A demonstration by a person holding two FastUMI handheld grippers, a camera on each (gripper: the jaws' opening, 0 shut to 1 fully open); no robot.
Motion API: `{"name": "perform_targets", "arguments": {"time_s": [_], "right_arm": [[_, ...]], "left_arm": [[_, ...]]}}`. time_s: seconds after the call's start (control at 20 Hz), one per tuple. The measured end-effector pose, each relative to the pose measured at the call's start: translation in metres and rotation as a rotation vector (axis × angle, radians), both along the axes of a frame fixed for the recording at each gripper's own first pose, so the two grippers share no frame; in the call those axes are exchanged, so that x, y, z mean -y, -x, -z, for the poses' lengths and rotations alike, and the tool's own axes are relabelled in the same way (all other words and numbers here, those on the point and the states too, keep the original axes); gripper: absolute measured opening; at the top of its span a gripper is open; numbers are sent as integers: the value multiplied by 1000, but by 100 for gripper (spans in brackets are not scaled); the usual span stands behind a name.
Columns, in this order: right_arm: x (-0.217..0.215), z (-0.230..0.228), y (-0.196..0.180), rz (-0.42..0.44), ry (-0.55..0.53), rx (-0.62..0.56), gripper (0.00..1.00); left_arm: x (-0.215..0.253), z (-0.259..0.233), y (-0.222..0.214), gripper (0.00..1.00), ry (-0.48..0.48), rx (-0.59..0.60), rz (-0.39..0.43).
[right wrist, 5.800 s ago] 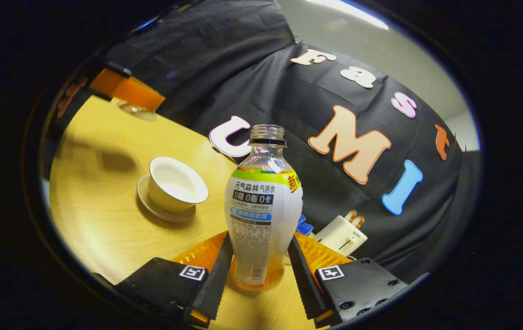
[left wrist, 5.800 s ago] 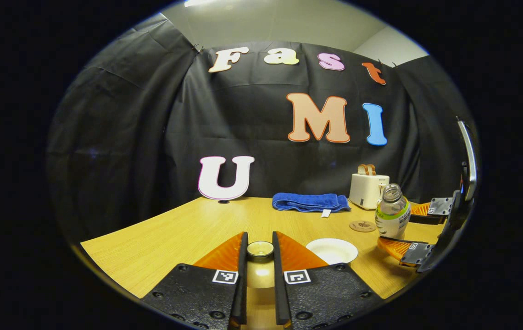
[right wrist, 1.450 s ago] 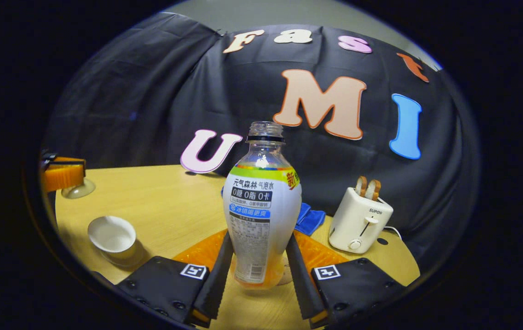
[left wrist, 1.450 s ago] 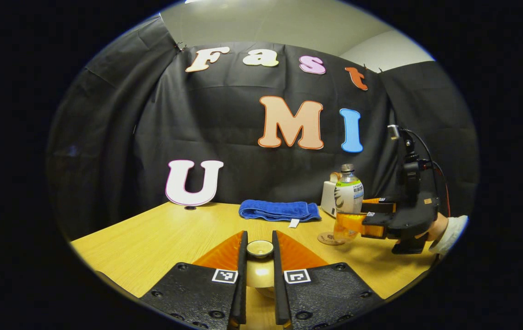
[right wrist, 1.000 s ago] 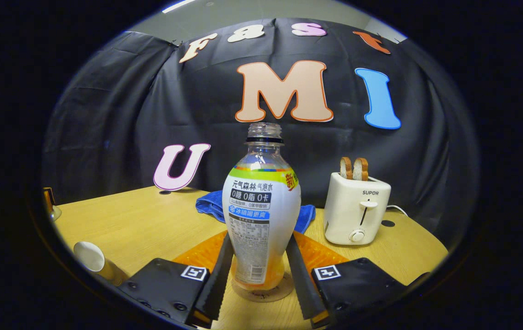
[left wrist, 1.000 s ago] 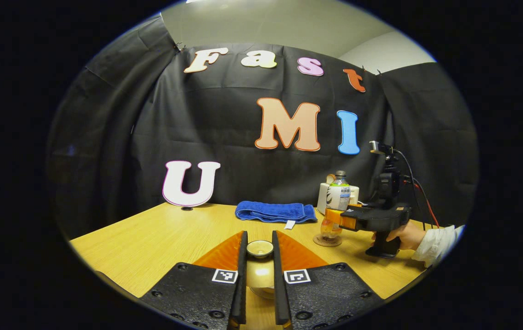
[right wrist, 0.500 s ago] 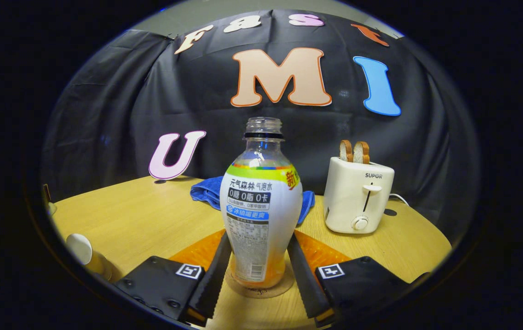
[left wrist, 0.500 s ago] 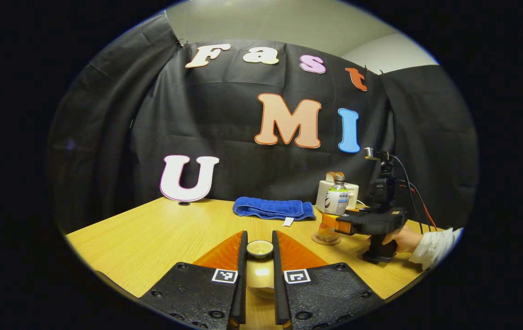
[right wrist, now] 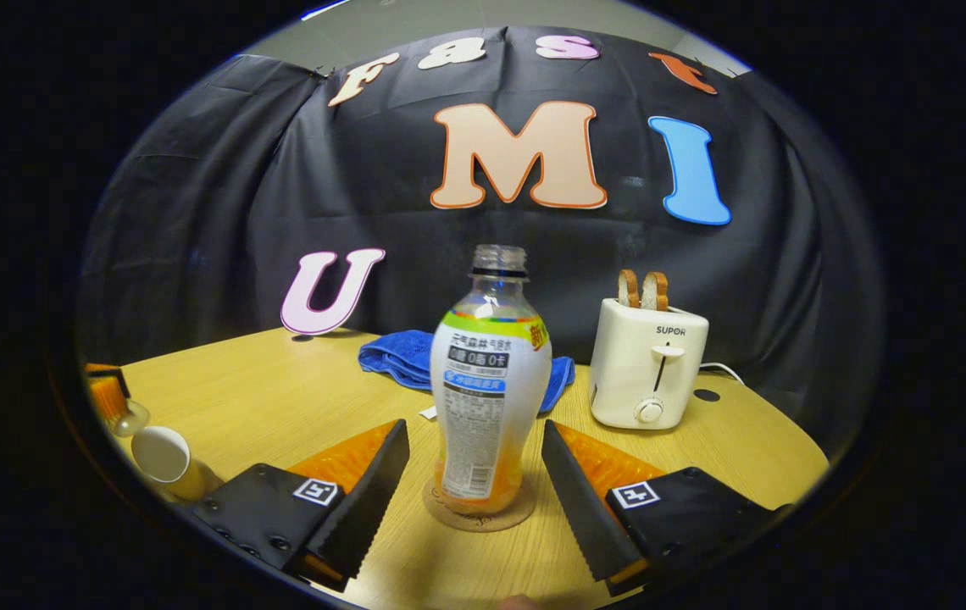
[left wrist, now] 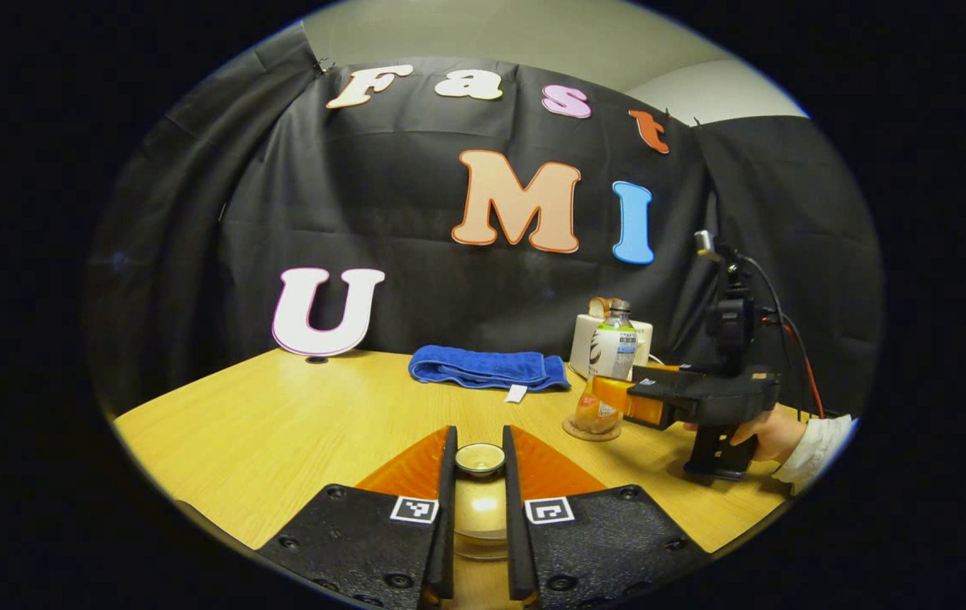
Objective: Open the teacup lid with one hand, grasp the water bottle and pour water into the teacup with the other hand; after pouring, place the water bottle on the coaster and then close the teacup lid.
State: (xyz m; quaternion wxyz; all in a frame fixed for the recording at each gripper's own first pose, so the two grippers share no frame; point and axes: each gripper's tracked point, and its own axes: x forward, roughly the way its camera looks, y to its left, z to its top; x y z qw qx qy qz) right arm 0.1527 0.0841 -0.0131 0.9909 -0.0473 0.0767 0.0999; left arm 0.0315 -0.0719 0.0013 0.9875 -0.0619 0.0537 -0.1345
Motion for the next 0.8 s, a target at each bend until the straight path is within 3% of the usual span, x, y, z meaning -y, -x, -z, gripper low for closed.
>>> {"name": "perform_targets", "arguments": {"time_s": [0.05, 0.15, 0.2, 0.25, 0.5, 0.8], "right_arm": [[-1, -5, 6, -5, 0, 14, 94], [0, -16, 16, -13, -1, 44, 100], [1, -23, 21, -16, -5, 58, 94], [1, -27, 26, -21, -15, 68, 100], [-3, -44, 49, -45, -54, 100, 100], [-4, -48, 74, -61, -99, 89, 99]], "left_arm": [[3, 3, -2, 23, -1, -4, 5], [7, 7, -5, 22, -9, -11, 8], [9, 9, -5, 23, -15, -12, 8], [10, 11, -6, 22, -26, -13, 8], [16, 24, -7, 22, -50, -29, 11], [16, 26, -10, 29, -115, -29, -3]]}}
